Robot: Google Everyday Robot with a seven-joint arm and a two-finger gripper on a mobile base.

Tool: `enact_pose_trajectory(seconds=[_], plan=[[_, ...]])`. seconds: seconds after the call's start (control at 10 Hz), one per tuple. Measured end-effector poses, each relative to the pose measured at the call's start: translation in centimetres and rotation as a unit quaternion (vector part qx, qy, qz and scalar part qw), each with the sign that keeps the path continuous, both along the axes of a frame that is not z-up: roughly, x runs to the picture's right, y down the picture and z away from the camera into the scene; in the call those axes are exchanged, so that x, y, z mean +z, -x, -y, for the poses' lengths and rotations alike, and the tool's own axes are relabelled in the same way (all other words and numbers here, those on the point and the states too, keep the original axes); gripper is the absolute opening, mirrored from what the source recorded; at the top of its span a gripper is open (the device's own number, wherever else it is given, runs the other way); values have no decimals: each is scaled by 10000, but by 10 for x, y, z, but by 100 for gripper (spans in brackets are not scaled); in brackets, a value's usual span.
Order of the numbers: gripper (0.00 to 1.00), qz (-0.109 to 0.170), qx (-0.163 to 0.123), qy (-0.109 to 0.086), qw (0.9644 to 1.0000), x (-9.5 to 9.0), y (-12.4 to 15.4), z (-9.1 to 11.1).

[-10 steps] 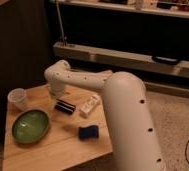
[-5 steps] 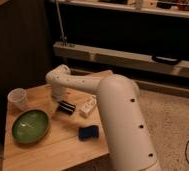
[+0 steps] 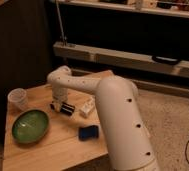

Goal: Place the eraser on the white sponge

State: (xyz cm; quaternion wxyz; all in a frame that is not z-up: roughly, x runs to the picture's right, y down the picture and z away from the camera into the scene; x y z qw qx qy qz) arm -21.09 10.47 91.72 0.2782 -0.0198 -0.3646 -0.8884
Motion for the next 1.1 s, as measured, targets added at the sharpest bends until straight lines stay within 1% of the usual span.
enact_pose_trajectory(seconds=[0.1,0.2,0.3,0.4,0.5,0.6,0.7,0.9,1.0,1.1], plan=[[20,-25,1,-2,10000,-3,-4,0],[10,-69,42,-61,9999,-8,-14,3],[3,-83,99,-145,9998,-17,-25,9],[0,-86,145,-240,9996,-32,-40,16],[0,-99,168,-342,9992,-55,-62,25],[0,-71,171,-395,9990,-82,-83,31],[0,-10,137,-419,9990,-107,-103,32],[0,13,6,-379,9993,-141,-124,28],[0,34,-74,-344,9994,-151,-128,23],[0,88,-189,-285,9994,-159,-129,13]])
